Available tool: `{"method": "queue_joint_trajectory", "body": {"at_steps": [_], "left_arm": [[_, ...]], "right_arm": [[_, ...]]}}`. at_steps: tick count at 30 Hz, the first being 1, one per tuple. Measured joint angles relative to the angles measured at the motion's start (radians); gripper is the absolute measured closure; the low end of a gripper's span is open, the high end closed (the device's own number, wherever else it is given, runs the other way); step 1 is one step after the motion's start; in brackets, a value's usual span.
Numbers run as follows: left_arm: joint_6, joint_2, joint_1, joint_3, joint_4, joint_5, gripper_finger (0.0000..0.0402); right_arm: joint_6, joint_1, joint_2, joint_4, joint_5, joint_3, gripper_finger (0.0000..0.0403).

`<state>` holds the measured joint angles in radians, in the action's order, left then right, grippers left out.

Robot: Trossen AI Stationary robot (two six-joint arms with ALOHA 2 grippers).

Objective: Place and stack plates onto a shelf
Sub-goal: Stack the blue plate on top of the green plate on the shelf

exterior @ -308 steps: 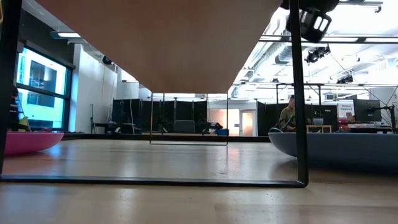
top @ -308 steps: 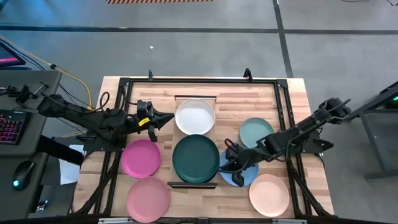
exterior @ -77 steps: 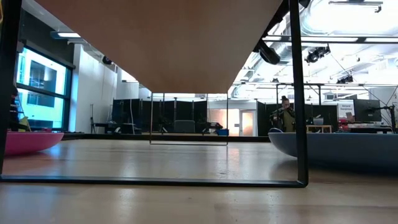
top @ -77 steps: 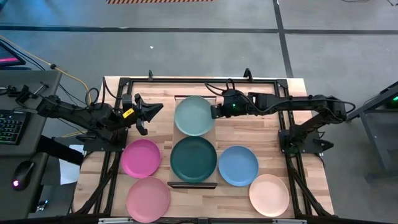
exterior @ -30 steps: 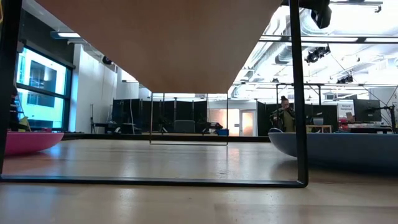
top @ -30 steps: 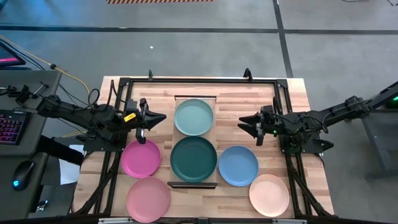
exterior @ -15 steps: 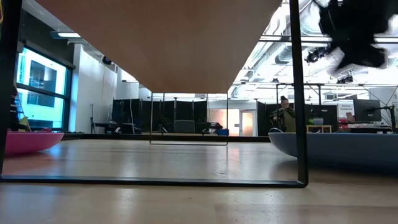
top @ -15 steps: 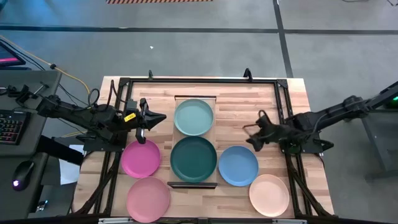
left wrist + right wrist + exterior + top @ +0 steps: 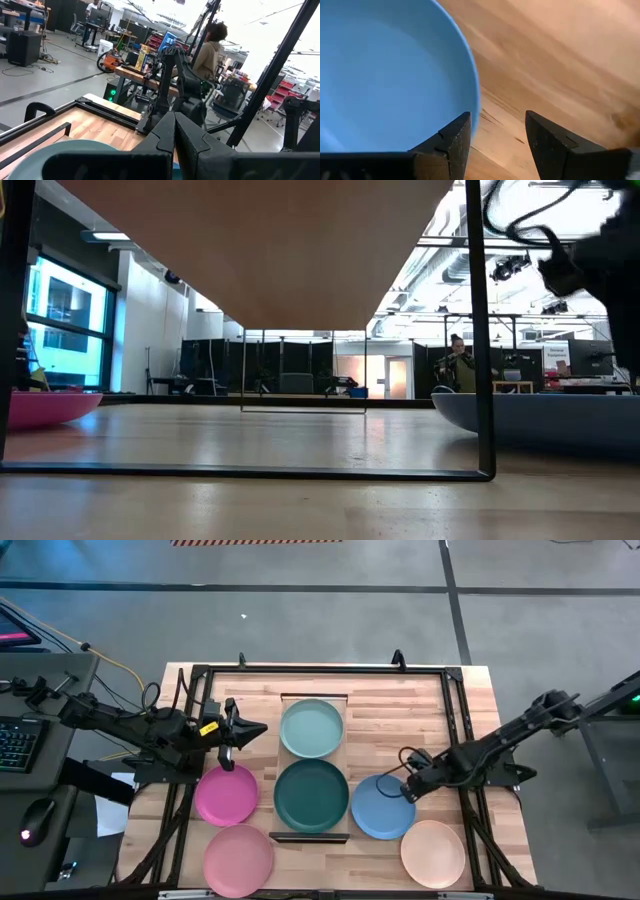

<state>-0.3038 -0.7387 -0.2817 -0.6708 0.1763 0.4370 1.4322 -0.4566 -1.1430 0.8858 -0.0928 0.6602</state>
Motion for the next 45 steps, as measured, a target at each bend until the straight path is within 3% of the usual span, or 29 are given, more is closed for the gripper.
{"method": "queue_joint_trajectory", "body": {"at_steps": [9,14,27,31,36,45], "left_arm": [[0.000,0.000,0.000,0.000,-0.001,0.000,0.0401],[0.001,0.000,0.000,0.000,-0.001,0.000,0.0402],[0.001,0.000,0.000,0.000,0.000,0.017,0.0402],[0.001,0.000,0.000,0.000,0.000,0.018,0.0402],[0.018,0.000,0.000,0.000,0.000,0.018,0.0401],[0.019,0.000,0.000,0.000,0.000,0.026,0.0401]], "right_arm": [[0.115,-0.026,0.103,-0.335,0.044,-0.207,0.0234],[0.116,-0.025,0.113,-0.312,0.046,-0.217,0.0234],[0.116,-0.028,-0.018,-0.398,0.067,-0.217,0.0238],[0.138,-0.028,-0.022,-0.407,0.074,-0.217,0.0283],[0.139,-0.028,0.014,-0.401,0.083,-0.217,0.0390],[0.193,-0.032,0.256,-0.286,0.029,-0.217,0.0400]]}}
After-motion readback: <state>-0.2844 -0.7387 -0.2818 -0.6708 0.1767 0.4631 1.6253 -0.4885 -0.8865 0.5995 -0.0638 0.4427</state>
